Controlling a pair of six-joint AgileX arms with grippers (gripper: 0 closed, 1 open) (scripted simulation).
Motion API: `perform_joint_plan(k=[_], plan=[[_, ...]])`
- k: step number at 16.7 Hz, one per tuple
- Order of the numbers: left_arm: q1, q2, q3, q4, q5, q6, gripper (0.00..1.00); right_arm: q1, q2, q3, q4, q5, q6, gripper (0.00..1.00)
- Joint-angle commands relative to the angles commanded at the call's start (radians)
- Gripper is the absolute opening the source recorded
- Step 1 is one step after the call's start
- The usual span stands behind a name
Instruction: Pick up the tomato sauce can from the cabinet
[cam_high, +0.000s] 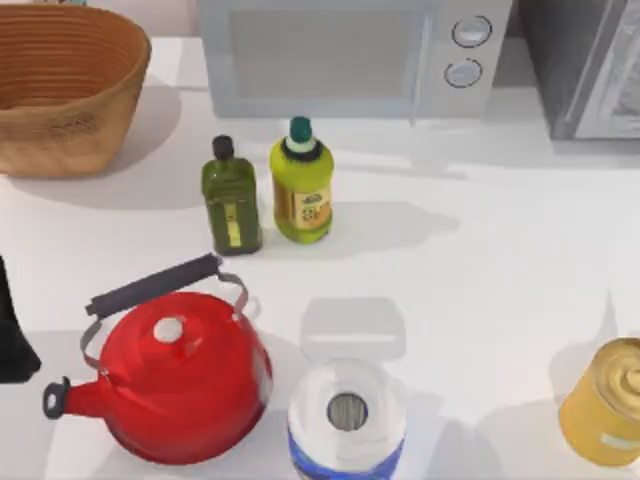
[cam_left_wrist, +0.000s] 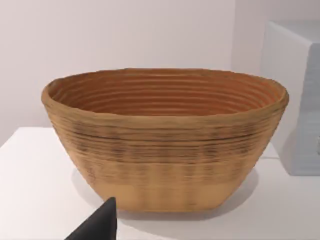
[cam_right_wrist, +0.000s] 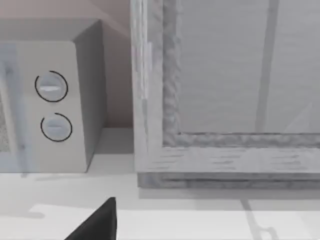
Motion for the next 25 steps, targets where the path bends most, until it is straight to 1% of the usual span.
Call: perform_joint_plan(k=[4,8,12,20,23,25], plan=[[0.000,0.000,0.000,0.000,0.000,0.000,1.00,0.003,0.027,0.032,-0.006,0.006,0.001,1.00],[0.000,0.000,0.000,0.000,0.000,0.000,1.00,0.022,0.179,0.221,-0.048,0.033,0.003,1.00],[0.000,0.000,0.000,0.000,0.000,0.000,1.00,0.058,0.427,0.542,-0.126,0.068,0.006,1.00],[0.000,0.000,0.000,0.000,0.000,0.000,1.00,0.141,1.001,1.300,-0.315,0.147,0.013,1.00],[0.000,0.000,0.000,0.000,0.000,0.000,1.00,0.163,1.168,1.528,-0.369,0.172,0.015,1.00],[0.000,0.000,0.000,0.000,0.000,0.000,1.00,0.174,1.251,1.641,-0.394,0.184,0.015,1.00]])
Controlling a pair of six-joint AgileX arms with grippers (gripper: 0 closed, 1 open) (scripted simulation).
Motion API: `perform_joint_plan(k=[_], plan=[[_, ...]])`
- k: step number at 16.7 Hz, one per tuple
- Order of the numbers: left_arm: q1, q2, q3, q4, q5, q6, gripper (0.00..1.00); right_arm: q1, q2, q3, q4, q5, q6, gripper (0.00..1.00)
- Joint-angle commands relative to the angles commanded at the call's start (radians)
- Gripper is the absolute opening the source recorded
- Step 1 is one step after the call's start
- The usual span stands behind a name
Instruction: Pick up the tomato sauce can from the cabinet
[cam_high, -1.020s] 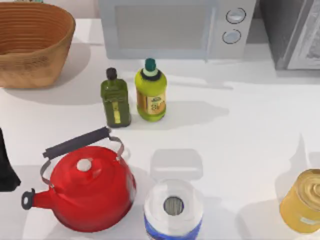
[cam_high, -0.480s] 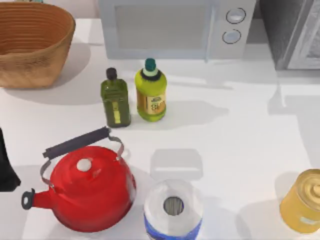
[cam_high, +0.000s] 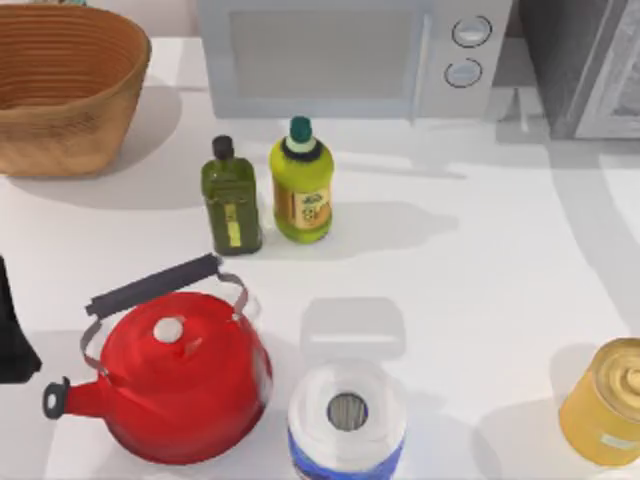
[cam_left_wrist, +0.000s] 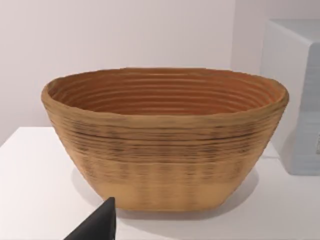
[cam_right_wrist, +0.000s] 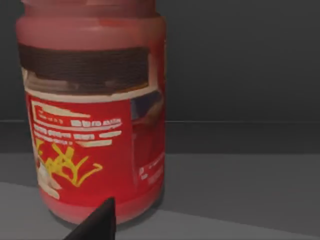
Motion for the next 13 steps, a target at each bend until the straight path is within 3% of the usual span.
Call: perform_joint_plan(k=[9,13], plan=[[0.000,0.000,0.000,0.000,0.000,0.000,1.00,0.009,0.076,0.101,-0.021,0.014,0.001,1.00],[0.000,0.000,0.000,0.000,0.000,0.000,1.00,0.091,0.146,0.156,-0.009,0.102,0.004,1.00]])
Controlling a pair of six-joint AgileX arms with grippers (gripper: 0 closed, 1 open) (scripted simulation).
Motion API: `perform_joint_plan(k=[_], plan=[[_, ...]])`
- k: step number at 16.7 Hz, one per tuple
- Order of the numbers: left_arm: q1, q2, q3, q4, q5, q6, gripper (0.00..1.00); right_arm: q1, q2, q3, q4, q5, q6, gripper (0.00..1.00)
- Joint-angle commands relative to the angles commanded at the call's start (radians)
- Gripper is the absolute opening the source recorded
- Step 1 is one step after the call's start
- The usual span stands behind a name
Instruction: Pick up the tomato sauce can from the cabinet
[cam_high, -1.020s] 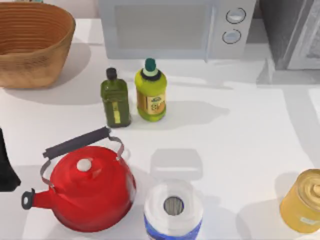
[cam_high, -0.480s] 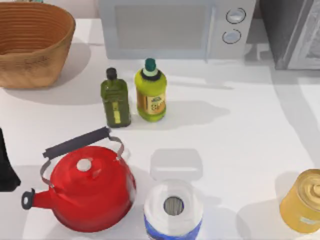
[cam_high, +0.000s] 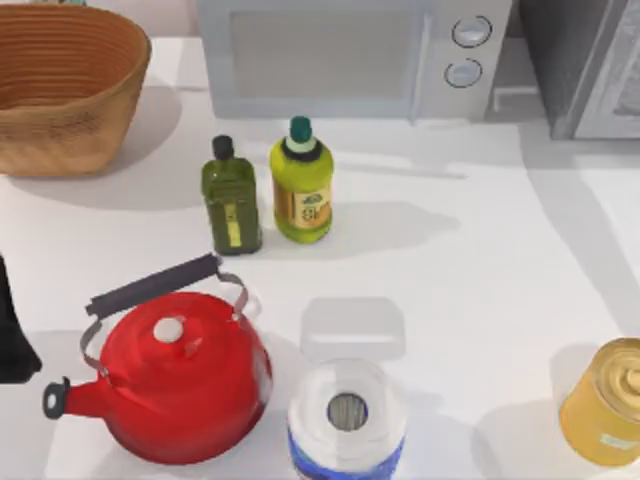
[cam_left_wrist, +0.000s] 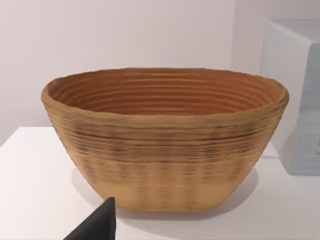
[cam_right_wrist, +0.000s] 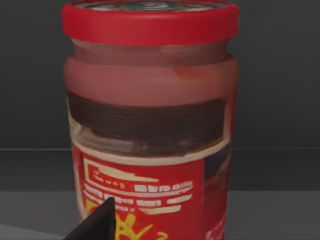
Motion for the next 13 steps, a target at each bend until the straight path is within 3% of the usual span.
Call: perform_joint_plan(k=[5,13], plan=[[0.000,0.000,0.000,0.000,0.000,0.000,1.00,0.104,0.082,0.060,0.016,0.107,0.004,1.00],[0.000,0.000,0.000,0.000,0.000,0.000,1.00,0.073,0.176,0.156,0.014,0.078,0.004,1.00]])
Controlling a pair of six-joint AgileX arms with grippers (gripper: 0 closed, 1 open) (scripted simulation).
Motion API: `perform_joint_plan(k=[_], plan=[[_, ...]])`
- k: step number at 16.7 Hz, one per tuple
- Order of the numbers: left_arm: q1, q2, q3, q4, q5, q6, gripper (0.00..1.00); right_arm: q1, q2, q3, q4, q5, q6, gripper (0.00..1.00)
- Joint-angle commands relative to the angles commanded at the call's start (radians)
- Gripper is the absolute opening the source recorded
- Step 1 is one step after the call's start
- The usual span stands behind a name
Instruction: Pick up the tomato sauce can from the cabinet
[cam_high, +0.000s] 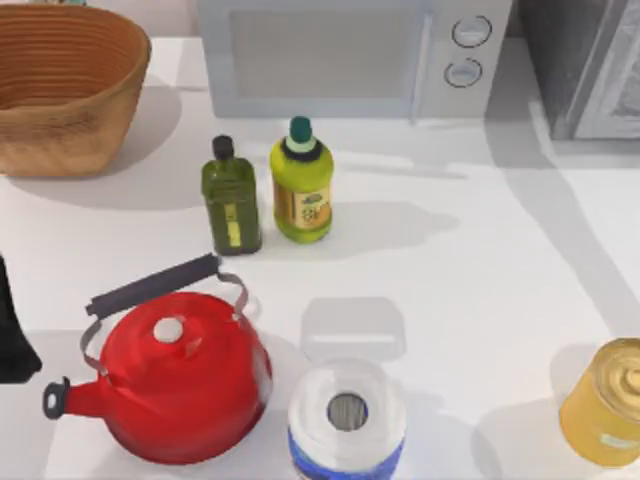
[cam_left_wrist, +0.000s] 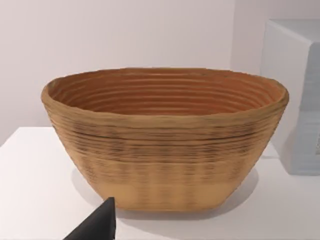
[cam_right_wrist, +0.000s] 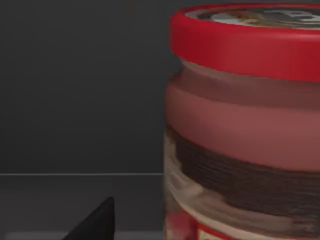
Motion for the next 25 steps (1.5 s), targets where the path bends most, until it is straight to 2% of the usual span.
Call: perform_joint_plan(k=[4,9,22,25], plan=[[0.000,0.000,0.000,0.000,0.000,0.000,1.00,-0.035,0.108,0.109,0.000,-0.033,0.000,1.00],[0.000,0.000,0.000,0.000,0.000,0.000,1.00,-0.039,0.120,0.121,0.000,-0.037,-0.001,1.00],[0.000,0.000,0.000,0.000,0.000,0.000,1.00,-0.039,0.120,0.121,0.000,-0.037,-0.001,0.02],[0.000,0.000,0.000,0.000,0.000,0.000,1.00,-0.039,0.120,0.121,0.000,-0.037,-0.001,0.00]])
